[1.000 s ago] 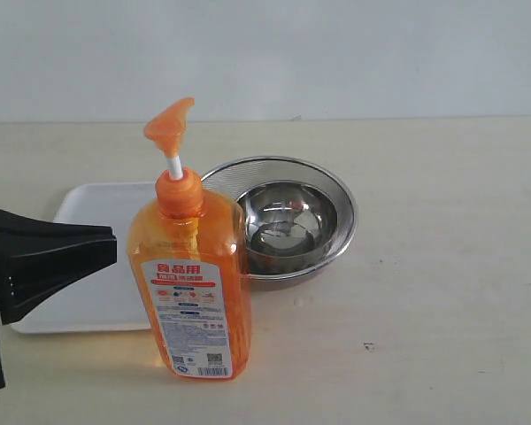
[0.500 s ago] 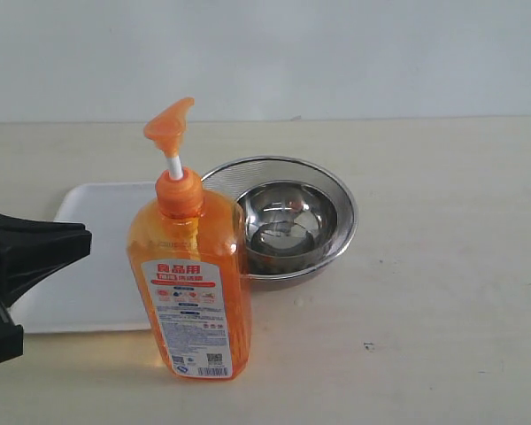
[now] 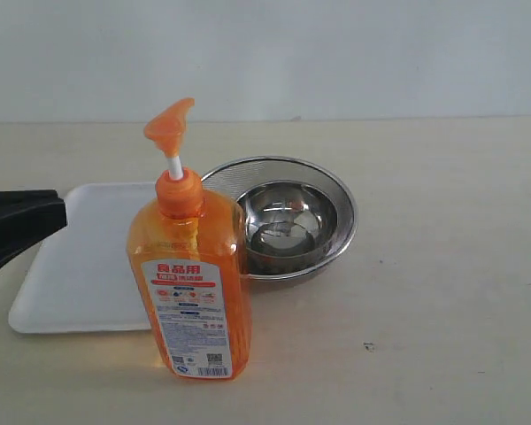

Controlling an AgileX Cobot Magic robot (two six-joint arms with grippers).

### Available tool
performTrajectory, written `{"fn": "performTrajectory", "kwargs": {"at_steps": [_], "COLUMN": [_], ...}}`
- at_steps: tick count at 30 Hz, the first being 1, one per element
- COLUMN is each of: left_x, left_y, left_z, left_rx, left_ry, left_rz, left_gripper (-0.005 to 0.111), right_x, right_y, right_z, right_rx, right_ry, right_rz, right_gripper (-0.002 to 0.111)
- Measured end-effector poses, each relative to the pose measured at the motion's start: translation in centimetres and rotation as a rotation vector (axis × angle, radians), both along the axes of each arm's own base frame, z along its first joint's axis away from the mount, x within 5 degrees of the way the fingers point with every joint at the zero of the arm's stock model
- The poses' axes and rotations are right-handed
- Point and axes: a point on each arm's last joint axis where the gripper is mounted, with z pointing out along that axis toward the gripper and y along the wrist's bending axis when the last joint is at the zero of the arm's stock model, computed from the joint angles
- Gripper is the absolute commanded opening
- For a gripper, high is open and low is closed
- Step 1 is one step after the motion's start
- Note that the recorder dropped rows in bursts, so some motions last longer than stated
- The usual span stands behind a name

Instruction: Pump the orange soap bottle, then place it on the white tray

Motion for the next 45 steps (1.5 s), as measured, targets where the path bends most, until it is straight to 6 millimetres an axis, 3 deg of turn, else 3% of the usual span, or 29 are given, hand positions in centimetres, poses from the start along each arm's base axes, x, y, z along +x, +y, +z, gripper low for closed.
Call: {"fn": "performTrajectory", "kwargs": {"at_steps": [9,20,25,32,35,40,45], "left_x": [-0.6,-1.2,-2.0,-2.6,-2.9,-2.4,-1.3], "left_y": [-0.8,-1.0,-1.3,-1.6,-1.6,-0.9,0.8], "left_z": [1.6,0.6,0.4,0.3,-0.1,-1.3,-2.6], "left_rx": [-0.103,0.026,-0.039,-0.24,-0.245,-0.155,-0.121], "left_ry": [-0.022,0.005,0.129,0.465,0.558,0.62,0.722], "left_rz": [-0.112,-0.185,-0.242,-0.22,-0.222,-0.078,0.211], "left_gripper": [0.005,0.005,0.005,0.005,0.005,0.005,0.005], "right_x": [0.0,0.0,0.0,0.0,0.0,0.0,0.0], "right_y": [0.0,0.0,0.0,0.0,0.0,0.0,0.0], "right_z": [0.0,0.0,0.0,0.0,0.0,0.0,0.0], "right_rx": [0.0,0.0,0.0,0.0,0.0,0.0,0.0], "right_ry": [0.0,0.0,0.0,0.0,0.0,0.0,0.0], "right_rz": [0.0,0.0,0.0,0.0,0.0,0.0,0.0], "right_gripper": [0.0,0.0,0.0,0.0,0.0,0.0,0.0]}}
